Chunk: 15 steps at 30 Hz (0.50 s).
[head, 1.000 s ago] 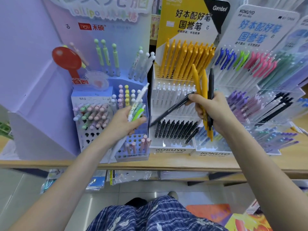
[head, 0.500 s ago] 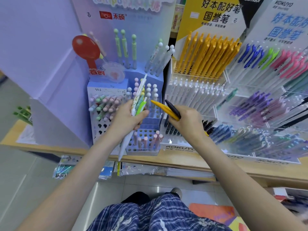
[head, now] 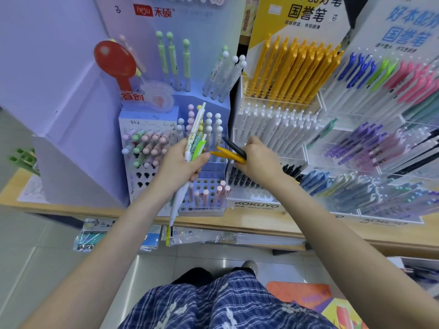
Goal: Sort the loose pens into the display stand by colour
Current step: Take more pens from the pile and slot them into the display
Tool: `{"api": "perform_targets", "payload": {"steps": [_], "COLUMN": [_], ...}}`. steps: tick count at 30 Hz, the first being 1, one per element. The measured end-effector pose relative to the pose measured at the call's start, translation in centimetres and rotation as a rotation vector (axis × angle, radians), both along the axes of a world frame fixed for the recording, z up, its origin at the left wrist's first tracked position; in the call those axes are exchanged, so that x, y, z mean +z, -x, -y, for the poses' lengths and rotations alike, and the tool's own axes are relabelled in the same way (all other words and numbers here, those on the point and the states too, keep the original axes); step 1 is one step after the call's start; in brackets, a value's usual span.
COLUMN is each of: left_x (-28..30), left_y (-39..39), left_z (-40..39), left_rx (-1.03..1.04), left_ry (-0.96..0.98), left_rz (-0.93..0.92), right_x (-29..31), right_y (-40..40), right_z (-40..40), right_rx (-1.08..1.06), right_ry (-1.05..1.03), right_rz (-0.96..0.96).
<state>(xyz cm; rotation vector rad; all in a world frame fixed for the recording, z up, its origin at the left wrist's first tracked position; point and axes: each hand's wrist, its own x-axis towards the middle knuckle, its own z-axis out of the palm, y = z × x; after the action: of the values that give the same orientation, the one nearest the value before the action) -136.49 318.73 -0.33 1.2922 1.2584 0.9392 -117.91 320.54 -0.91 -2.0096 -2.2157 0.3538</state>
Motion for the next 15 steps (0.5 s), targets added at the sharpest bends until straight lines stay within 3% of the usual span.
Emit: {"api": "perform_targets", "payload": {"steps": [5, 8, 10, 11, 15], "left_x": [0.2, 0.5, 0.7, 0.9, 1.9], "left_y": [0.0, 0.1, -0.4, -0.9, -3.0], "left_z": [0.3, 0.4, 0.2, 0.2, -0.1], "left_rx": [-0.021, -0.098, -0.179, -0.216, -0.314], "left_ry": [-0.015, 0.021, 0.044, 0.039, -0.049], "left_rz": [0.002, -0.025, -0.077, -0.116, -0.209], "right_x": [0.1, 1.3, 3.1, 3.9, 5.5], "right_y": [-0.5, -0.8, -0.4, -0.1, 0.2], "right_z": [0.1, 1.7, 2.8, 3.1, 3.3], "right_rx": [-0.019, -0.171, -0.234, -0.248, -0.320], "right_ry": [0.029, -0.022, 0.060, 0.112, 0.212], "right_rz": [-0.051, -0.516, -0.892, -0.992, -0.998]}}
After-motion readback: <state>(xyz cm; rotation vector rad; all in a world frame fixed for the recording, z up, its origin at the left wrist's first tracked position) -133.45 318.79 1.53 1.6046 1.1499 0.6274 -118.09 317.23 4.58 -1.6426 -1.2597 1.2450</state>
